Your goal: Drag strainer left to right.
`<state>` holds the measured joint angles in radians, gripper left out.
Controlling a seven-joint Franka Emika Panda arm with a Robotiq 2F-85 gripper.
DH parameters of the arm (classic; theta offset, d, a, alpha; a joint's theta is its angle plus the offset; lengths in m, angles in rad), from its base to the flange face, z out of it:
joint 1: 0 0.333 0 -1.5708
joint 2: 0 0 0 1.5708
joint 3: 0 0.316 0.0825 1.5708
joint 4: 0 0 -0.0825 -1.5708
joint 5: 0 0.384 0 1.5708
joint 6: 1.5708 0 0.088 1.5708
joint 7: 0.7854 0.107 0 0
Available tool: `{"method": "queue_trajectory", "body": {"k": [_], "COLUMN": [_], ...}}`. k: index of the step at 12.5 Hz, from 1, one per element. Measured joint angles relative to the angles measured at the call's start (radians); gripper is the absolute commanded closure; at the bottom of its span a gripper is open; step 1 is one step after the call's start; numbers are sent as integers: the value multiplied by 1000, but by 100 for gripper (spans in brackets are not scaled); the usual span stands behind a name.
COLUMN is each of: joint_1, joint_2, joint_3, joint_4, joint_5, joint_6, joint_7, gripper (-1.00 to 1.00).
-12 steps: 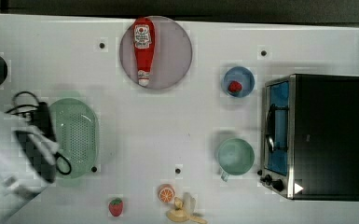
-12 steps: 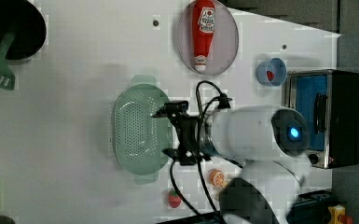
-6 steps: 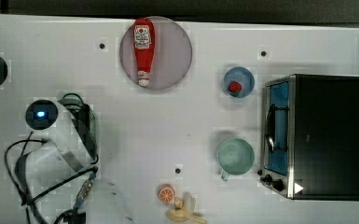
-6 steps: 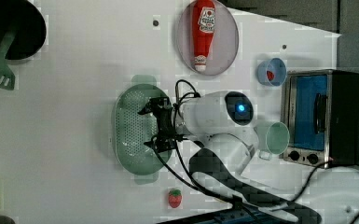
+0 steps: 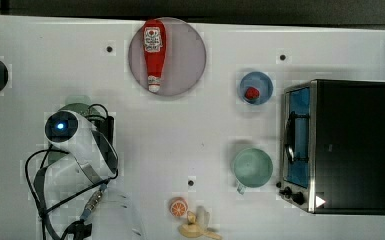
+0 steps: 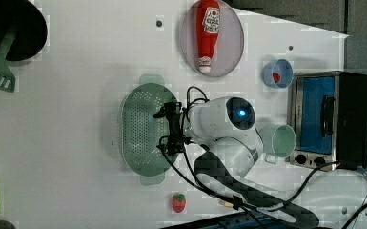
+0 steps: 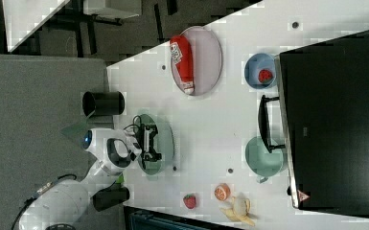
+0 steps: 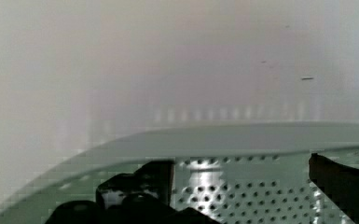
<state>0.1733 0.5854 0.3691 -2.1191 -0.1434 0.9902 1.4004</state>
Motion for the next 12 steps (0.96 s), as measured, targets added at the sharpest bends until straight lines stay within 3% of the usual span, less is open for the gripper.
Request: {"method": "queue_trajectory", "body": {"k": [5, 12], "joint_1": [-3, 7], "joint_2": [-7, -21], "joint_3": [10, -64], "joint_4": [-4, -55], "joint_5": [-4, -16], "joint_6": [65, 87], "joint_7": [0, 9], "gripper": [-100, -100]}}
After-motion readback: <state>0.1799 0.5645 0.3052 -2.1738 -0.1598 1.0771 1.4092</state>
